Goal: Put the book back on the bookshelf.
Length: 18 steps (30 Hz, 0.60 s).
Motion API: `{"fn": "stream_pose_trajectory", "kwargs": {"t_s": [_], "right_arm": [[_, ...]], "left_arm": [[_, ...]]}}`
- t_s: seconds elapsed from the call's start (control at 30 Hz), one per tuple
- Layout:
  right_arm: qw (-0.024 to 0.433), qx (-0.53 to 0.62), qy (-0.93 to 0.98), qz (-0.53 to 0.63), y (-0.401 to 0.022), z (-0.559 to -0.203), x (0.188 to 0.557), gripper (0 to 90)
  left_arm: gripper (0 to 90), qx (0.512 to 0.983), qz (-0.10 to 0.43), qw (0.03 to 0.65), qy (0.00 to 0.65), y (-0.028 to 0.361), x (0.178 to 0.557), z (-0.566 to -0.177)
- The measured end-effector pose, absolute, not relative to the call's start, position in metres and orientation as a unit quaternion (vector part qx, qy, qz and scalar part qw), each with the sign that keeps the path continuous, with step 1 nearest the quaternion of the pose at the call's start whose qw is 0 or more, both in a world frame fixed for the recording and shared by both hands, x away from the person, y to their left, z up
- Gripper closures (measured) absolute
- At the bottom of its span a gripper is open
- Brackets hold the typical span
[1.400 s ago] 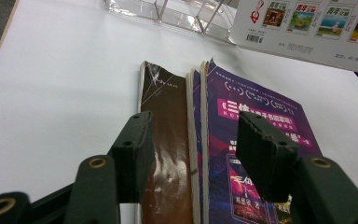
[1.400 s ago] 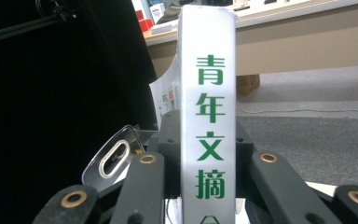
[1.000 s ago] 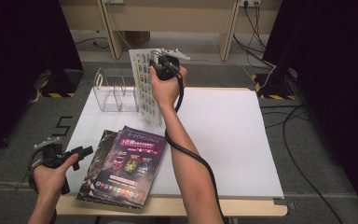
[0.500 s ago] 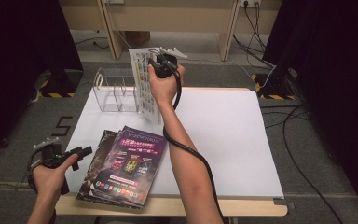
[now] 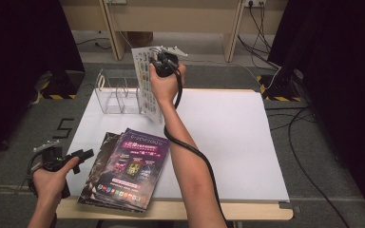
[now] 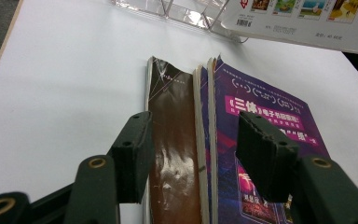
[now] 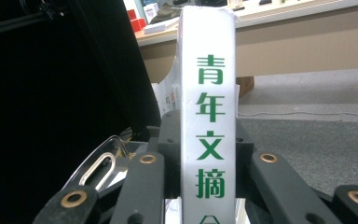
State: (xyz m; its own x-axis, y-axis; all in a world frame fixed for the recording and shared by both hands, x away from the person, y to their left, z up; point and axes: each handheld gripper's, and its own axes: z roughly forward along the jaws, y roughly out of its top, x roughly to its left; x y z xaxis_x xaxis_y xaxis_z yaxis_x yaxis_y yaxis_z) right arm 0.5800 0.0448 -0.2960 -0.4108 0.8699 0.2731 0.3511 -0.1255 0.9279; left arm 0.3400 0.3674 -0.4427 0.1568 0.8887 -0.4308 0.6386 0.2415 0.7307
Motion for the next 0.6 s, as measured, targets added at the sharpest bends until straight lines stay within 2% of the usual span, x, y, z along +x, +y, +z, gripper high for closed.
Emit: {"fn": "stream_pose_trajectory", "kwargs": {"t_s": [0.6], "right_arm": [[0.235, 0.499, 0.616, 0.563, 0.050, -0.295, 0.592, 73.9]], "left_arm": [[45.4, 0.602, 0.133, 0.465, 0.636, 0.369, 0.340, -0.443]]}}
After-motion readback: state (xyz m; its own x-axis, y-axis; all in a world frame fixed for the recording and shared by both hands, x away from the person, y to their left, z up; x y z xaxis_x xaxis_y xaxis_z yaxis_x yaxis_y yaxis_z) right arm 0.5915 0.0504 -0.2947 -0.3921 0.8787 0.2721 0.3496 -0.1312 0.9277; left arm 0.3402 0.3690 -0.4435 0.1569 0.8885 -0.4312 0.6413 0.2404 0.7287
